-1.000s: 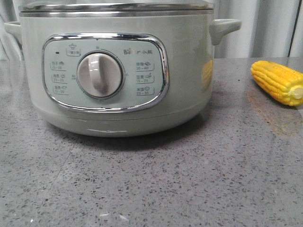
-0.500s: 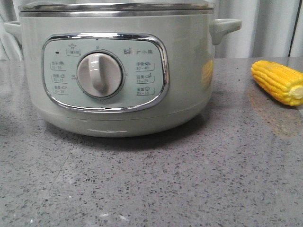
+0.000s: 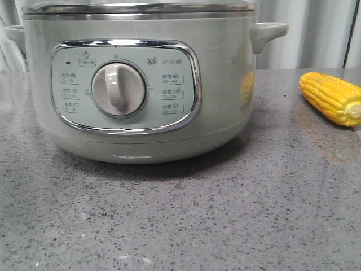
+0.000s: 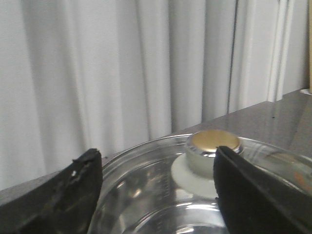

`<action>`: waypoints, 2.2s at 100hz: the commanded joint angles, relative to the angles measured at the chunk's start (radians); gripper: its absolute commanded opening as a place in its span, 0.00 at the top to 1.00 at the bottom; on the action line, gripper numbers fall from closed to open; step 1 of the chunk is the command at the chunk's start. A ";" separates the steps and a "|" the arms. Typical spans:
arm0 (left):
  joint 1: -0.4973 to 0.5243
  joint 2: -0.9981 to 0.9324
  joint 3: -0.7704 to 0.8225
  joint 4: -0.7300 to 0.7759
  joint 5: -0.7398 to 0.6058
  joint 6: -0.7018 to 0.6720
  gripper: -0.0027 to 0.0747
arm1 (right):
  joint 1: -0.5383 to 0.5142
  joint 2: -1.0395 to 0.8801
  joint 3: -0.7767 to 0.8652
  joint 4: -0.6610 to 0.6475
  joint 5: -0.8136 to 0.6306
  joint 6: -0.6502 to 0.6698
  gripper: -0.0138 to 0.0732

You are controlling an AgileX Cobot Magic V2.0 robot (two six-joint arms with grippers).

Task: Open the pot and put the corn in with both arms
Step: 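Grasp the silver knob of the glass lid with the left gripper, then lift the glass lid off the pot with the left gripper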

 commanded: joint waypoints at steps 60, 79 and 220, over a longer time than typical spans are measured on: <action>-0.092 0.214 -0.248 -0.038 0.024 -0.012 0.22 | -0.005 0.011 -0.036 -0.001 -0.195 -0.003 0.91; -0.092 0.267 -0.276 -0.038 0.003 -0.012 0.22 | -0.005 0.011 -0.036 -0.001 -0.204 -0.003 0.91; -0.090 0.191 -0.295 -0.064 -0.127 -0.012 0.99 | -0.005 0.011 -0.036 -0.001 -0.174 -0.003 0.91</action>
